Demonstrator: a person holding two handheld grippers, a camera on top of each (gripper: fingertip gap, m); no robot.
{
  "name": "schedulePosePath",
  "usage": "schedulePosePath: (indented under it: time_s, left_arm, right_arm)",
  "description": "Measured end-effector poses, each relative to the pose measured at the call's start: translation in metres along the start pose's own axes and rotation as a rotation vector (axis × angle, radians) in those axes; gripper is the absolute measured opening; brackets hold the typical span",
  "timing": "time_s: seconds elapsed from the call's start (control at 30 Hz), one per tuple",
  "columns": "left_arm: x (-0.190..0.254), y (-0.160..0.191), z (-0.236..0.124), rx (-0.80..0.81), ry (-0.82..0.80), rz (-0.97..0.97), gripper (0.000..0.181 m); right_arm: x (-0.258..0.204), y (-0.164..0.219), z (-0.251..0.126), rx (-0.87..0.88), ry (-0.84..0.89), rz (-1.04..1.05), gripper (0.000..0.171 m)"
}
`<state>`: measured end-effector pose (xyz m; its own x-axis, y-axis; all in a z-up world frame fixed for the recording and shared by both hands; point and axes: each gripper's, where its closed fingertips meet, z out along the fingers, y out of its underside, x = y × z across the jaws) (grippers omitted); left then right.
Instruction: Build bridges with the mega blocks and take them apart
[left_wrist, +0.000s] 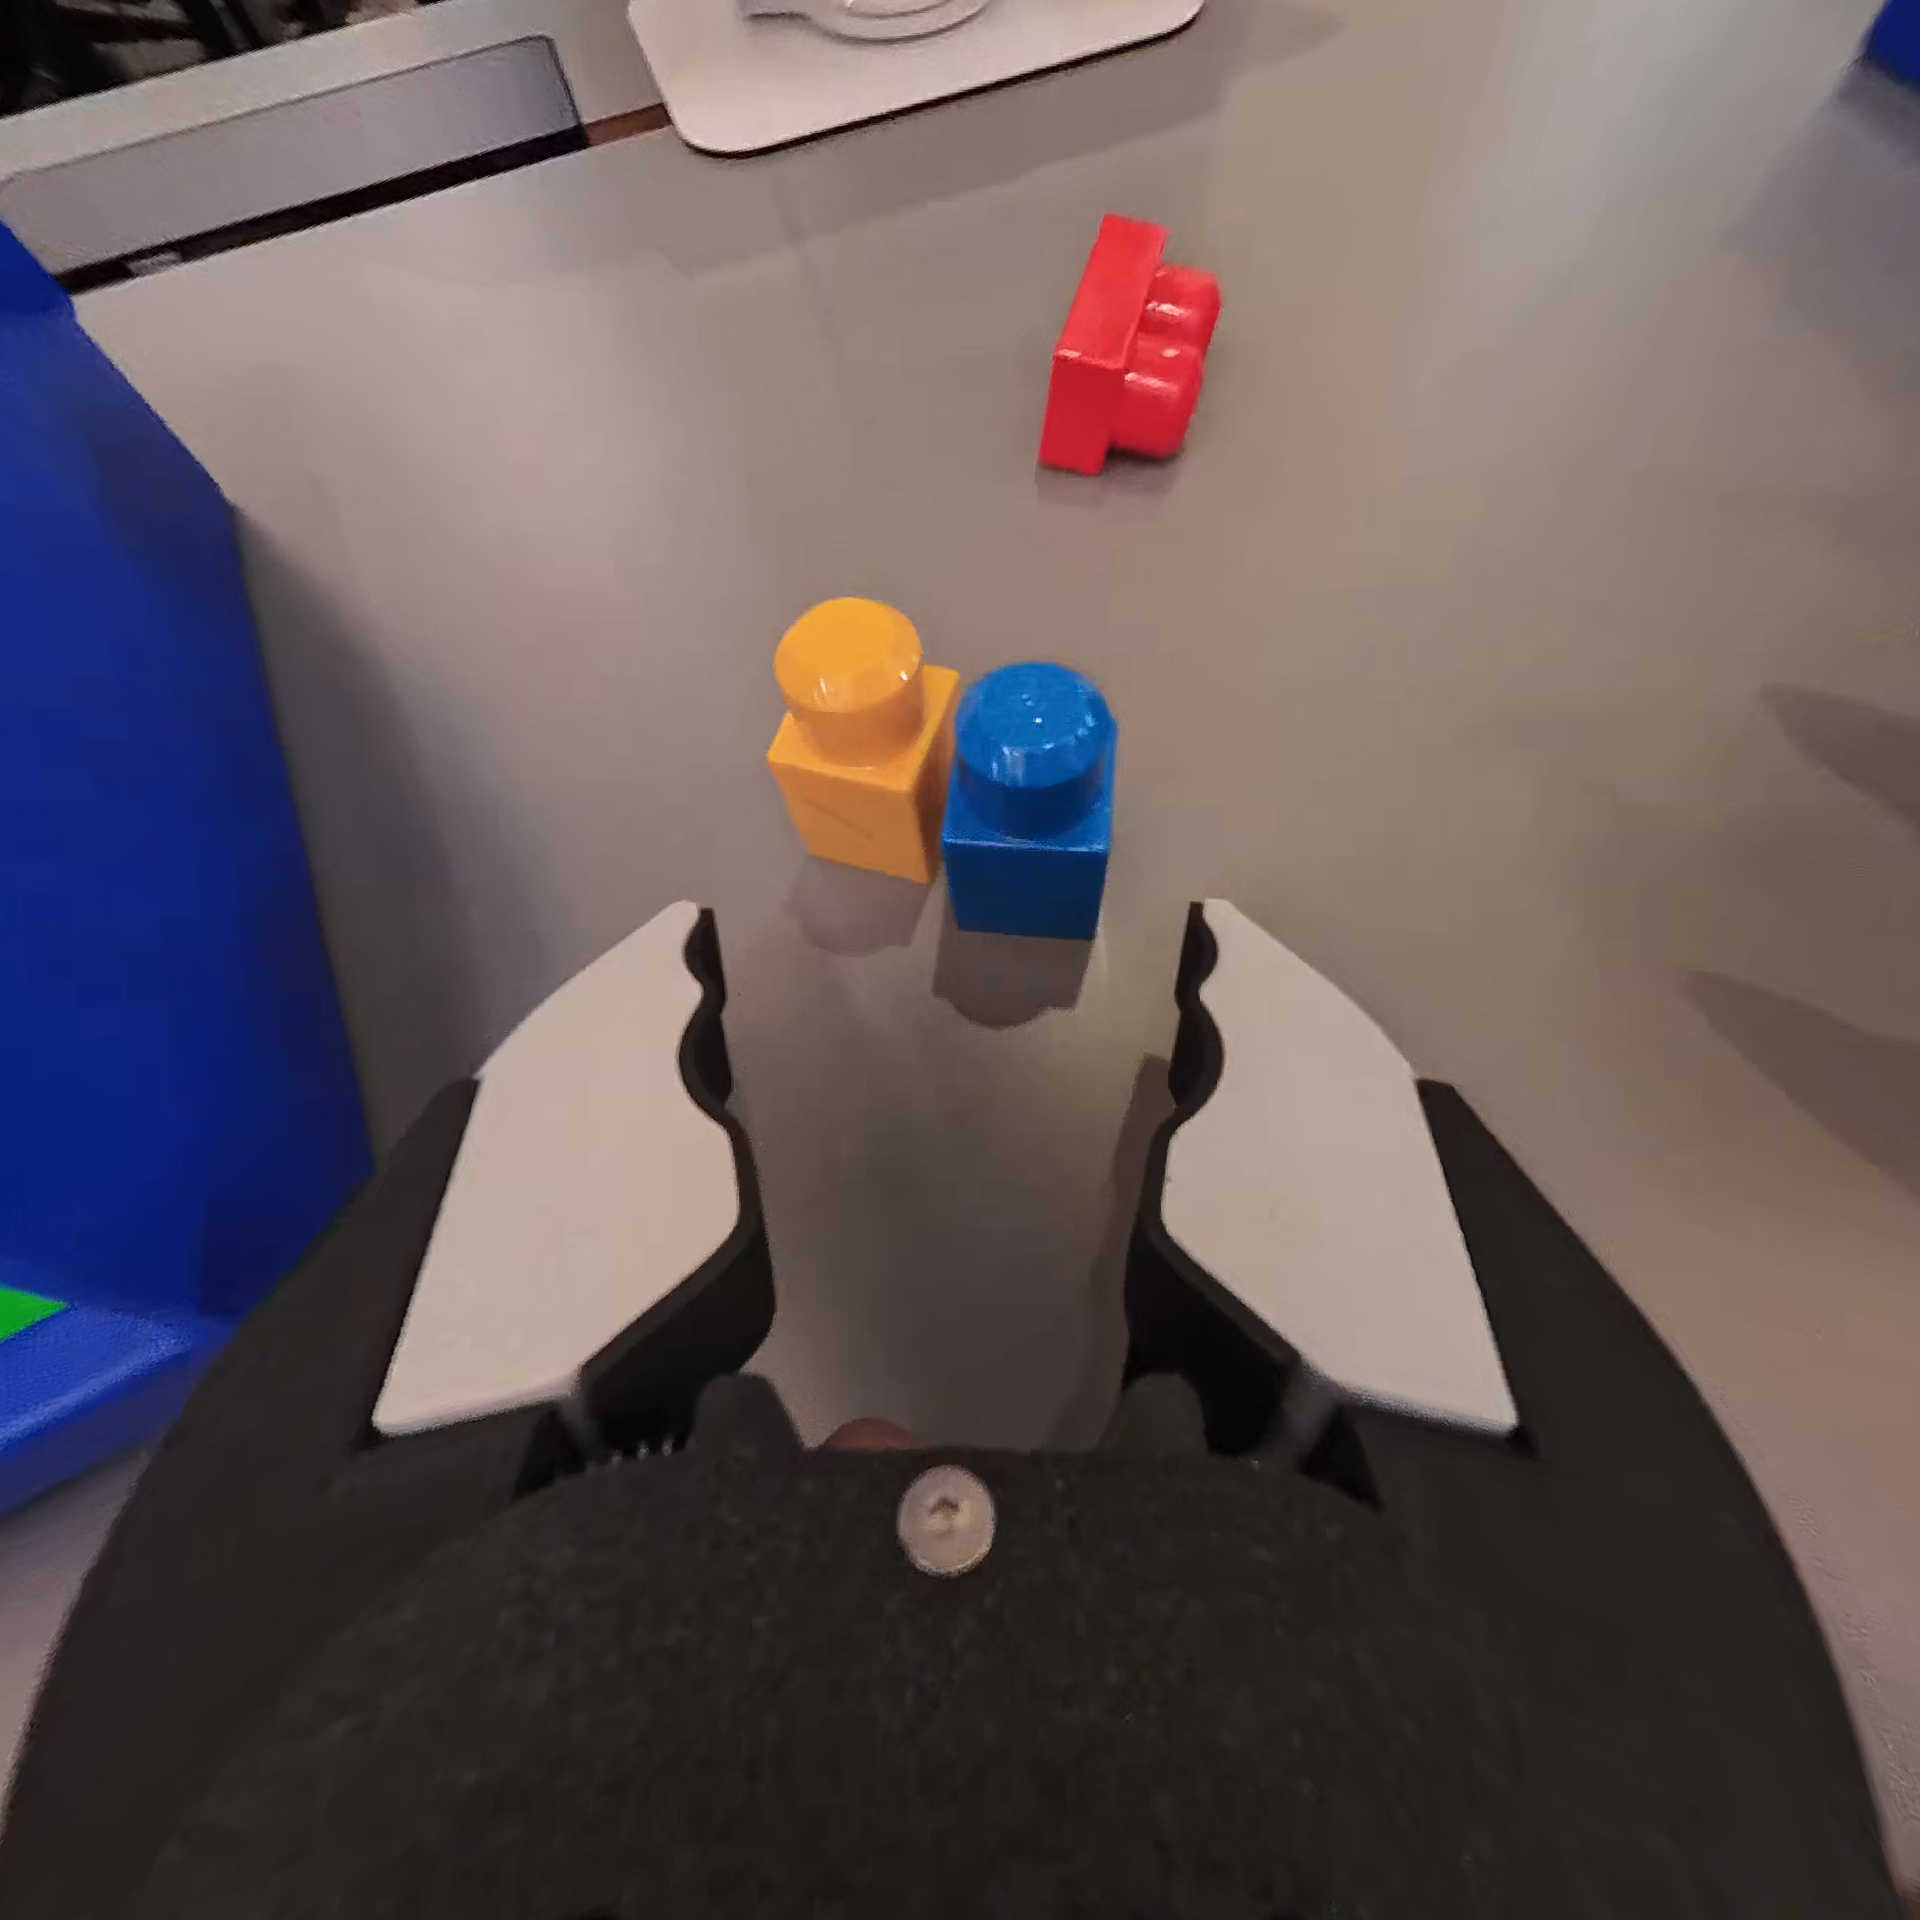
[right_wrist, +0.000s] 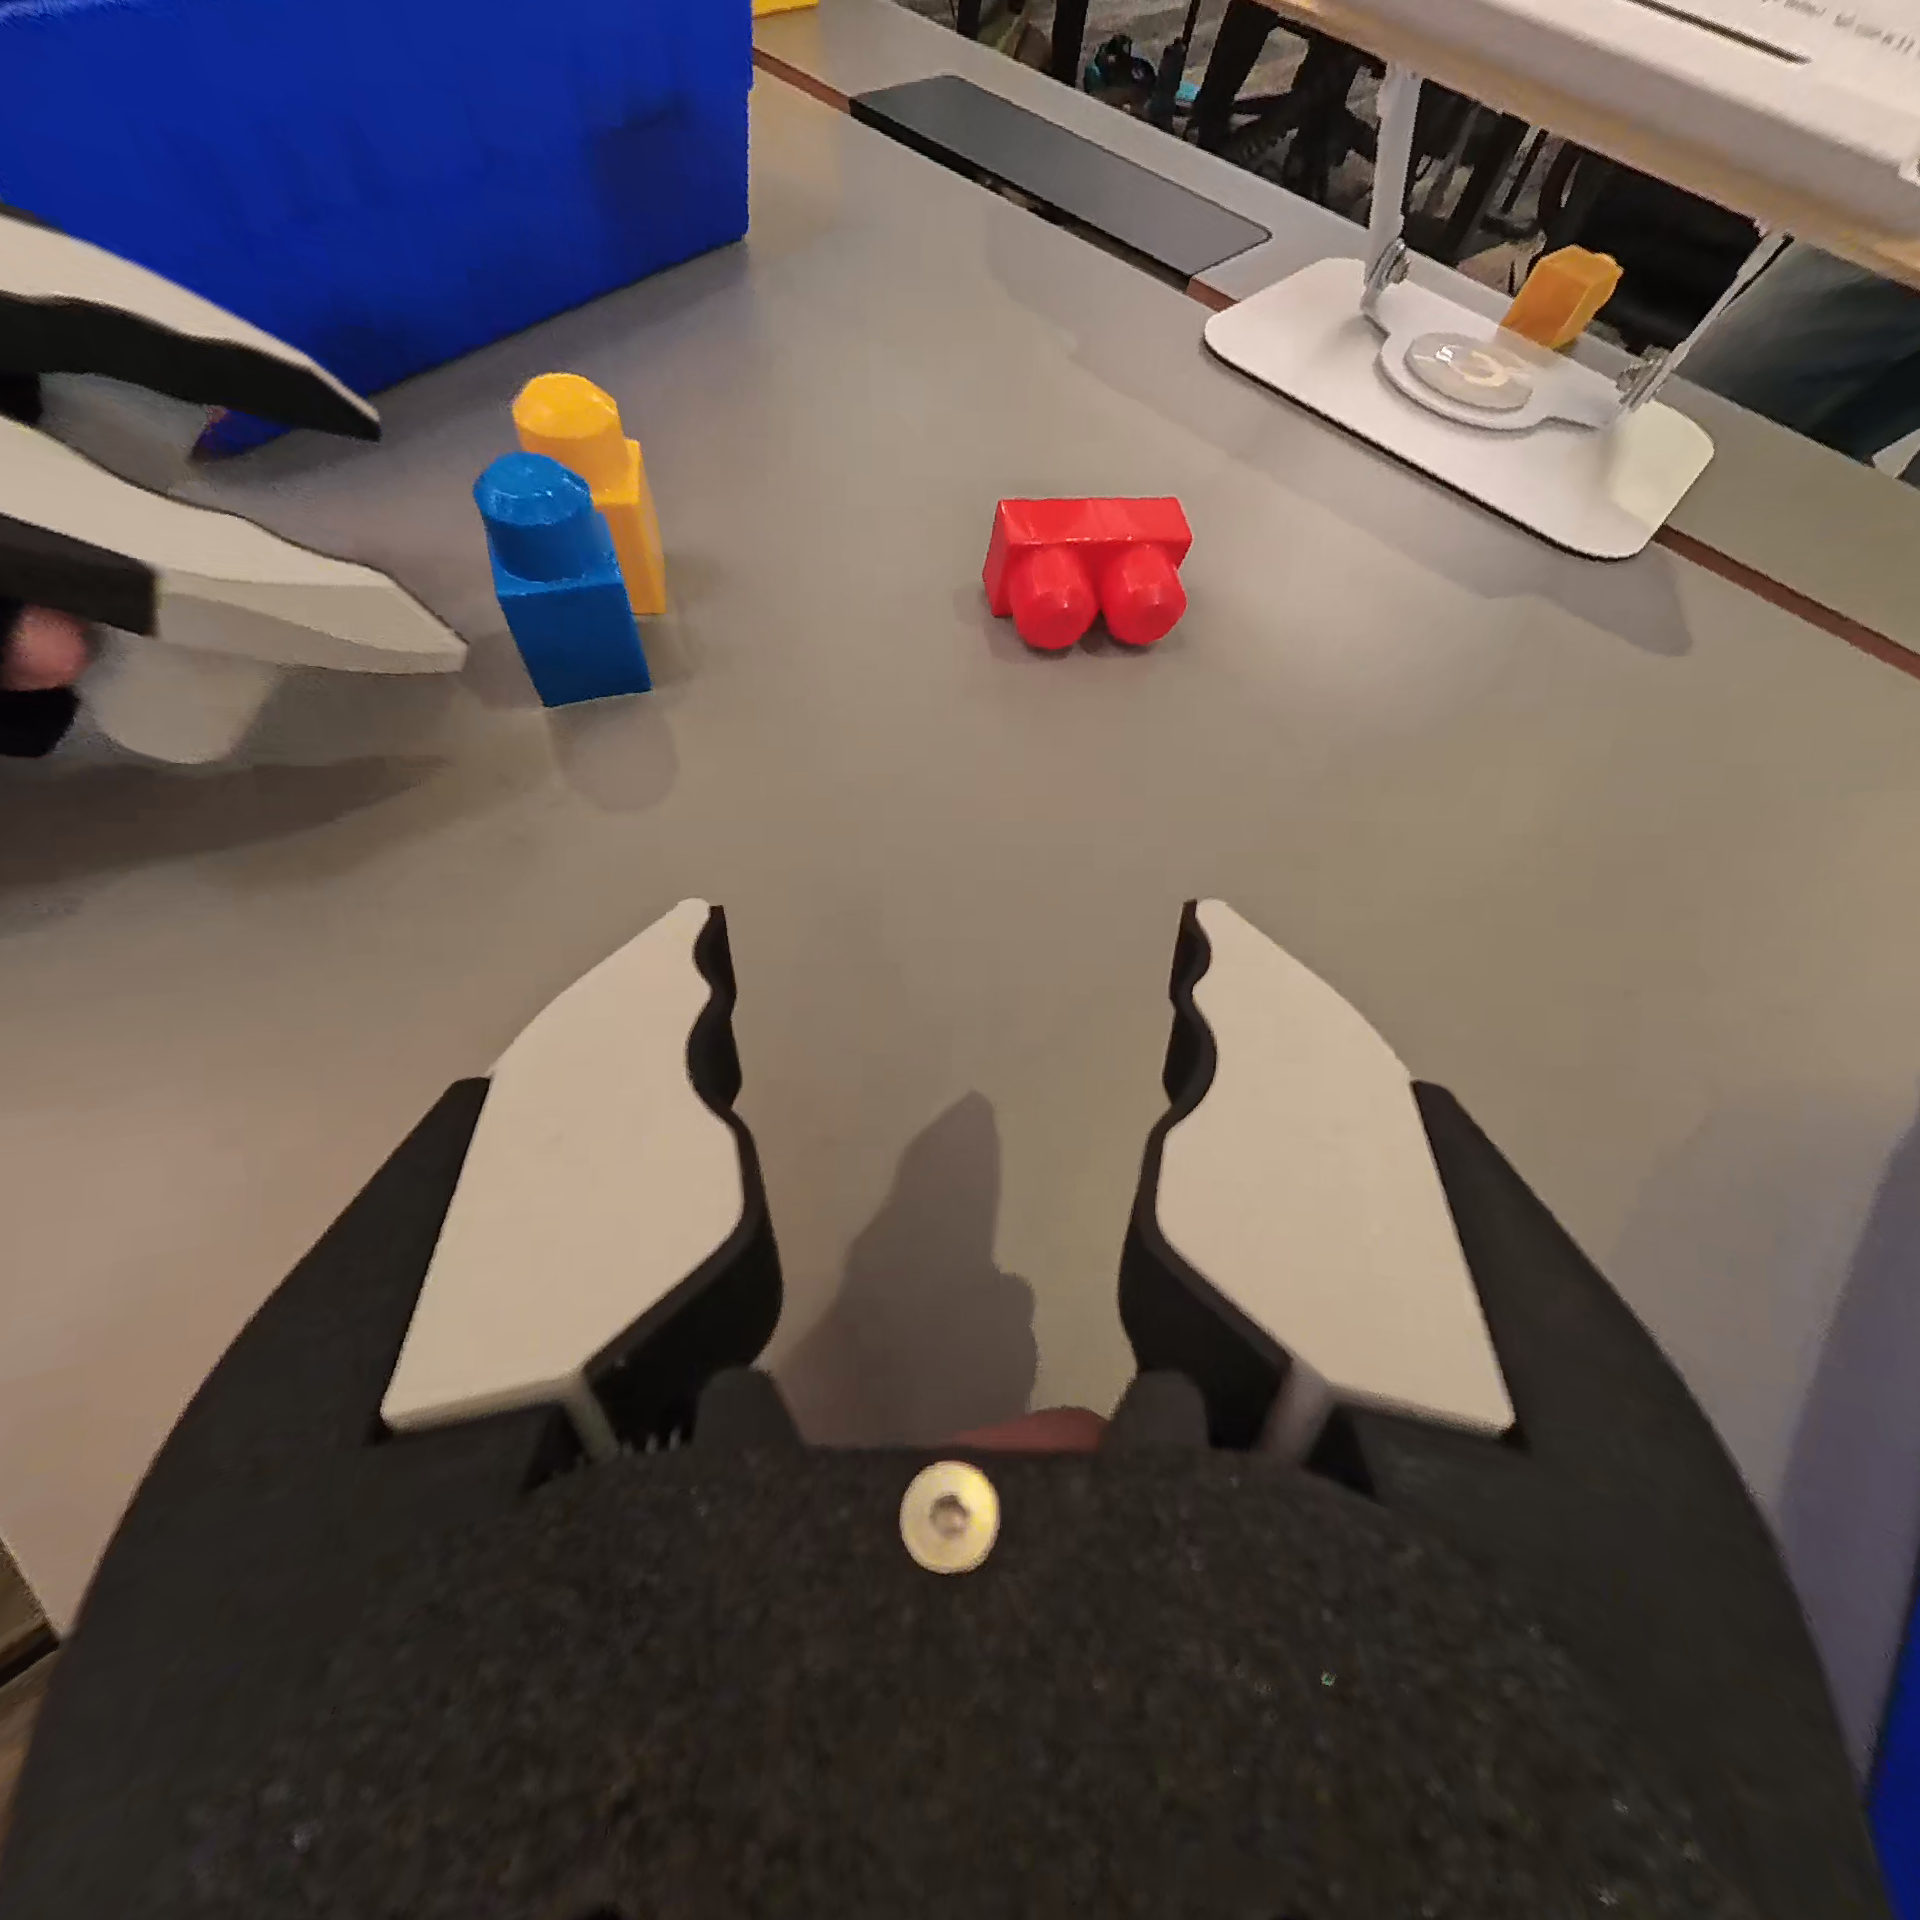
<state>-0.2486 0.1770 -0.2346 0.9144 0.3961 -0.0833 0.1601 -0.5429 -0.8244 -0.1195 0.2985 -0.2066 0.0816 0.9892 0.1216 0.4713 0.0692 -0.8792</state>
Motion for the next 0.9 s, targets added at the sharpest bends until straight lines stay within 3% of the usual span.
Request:
schedulePosePath:
  time_s: [0.33,0.8,0.9]
  left_arm:
    - [-0.016,0.017,0.021,-0.177,-0.066,0.045,0.081]
    - [-0.039,0.019,0.025,-0.208,-0.176,0.028,0.073]
    - [-0.029,0.009,0.016,-0.156,-0.13,0.015,0.074]
  right_arm:
    - [0.008,0.0,-0.011,0.035,-0.023,0.02,0.077]
    - [0.004,0.0,-0.01,0.039,-0.067,0.058,0.074]
    - [0.002,-0.002,-0.011,0.04,-0.071,0.056,0.074]
